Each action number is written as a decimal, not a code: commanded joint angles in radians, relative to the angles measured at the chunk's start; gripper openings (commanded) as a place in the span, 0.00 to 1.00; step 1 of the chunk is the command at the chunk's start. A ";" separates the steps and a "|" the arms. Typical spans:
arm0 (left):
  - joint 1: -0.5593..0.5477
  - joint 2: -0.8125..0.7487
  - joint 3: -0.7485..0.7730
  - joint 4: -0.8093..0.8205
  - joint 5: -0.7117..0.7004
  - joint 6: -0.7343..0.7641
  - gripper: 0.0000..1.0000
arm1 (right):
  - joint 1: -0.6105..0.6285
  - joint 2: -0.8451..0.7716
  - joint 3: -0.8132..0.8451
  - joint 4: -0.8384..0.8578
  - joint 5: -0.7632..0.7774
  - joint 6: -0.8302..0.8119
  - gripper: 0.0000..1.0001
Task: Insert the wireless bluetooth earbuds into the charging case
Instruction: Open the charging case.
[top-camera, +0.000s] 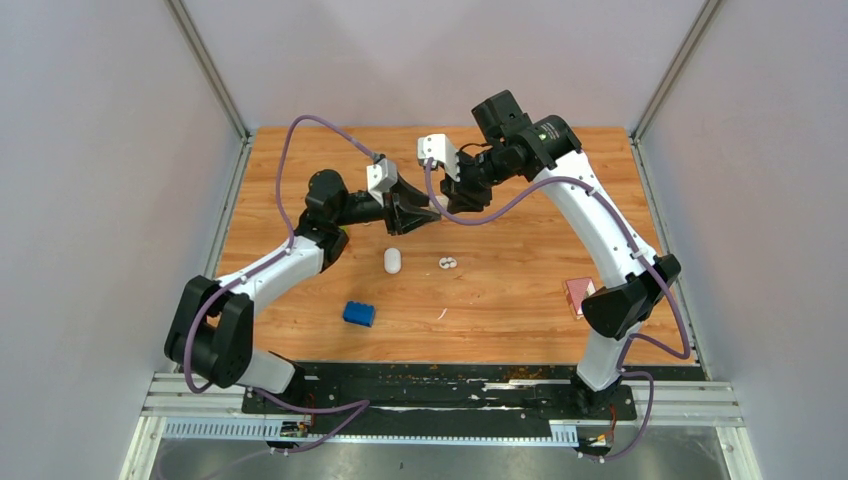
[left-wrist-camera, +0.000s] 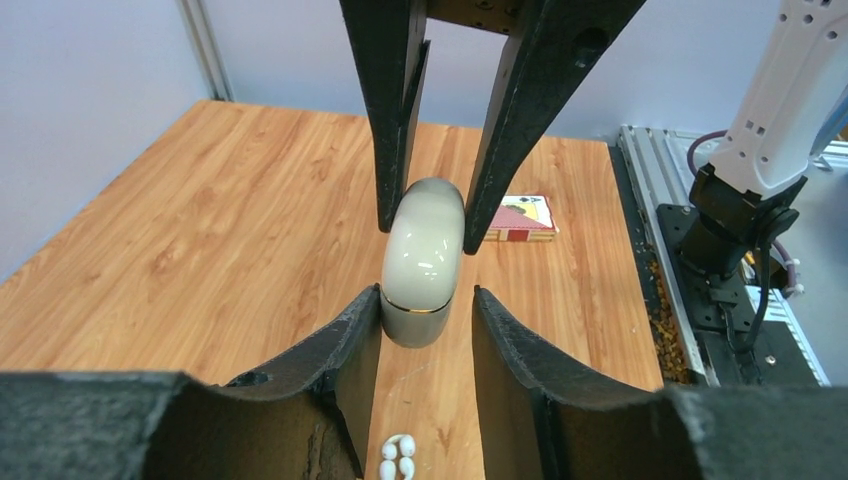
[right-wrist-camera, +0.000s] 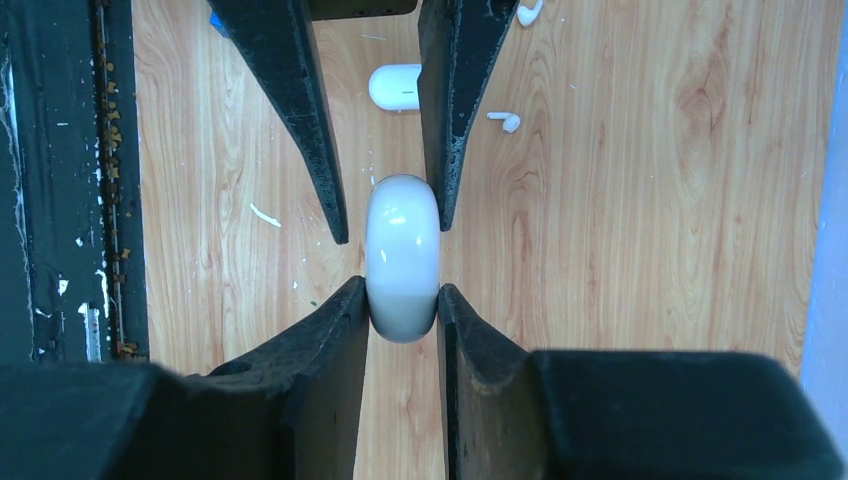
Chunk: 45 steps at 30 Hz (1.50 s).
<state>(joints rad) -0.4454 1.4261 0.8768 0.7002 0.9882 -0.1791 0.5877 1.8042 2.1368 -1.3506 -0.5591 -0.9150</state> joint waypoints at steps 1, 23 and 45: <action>-0.003 0.025 0.014 0.043 0.000 -0.017 0.43 | -0.001 -0.019 0.016 0.025 -0.005 0.002 0.09; -0.009 0.062 0.026 0.116 0.000 -0.076 0.42 | -0.001 -0.009 0.020 0.061 -0.028 0.063 0.10; -0.024 0.068 0.040 0.110 0.003 -0.071 0.43 | 0.000 -0.013 -0.008 0.075 -0.021 0.079 0.11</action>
<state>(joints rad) -0.4587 1.4891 0.8772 0.7753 0.9852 -0.2455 0.5877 1.8046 2.1265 -1.3201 -0.5594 -0.8486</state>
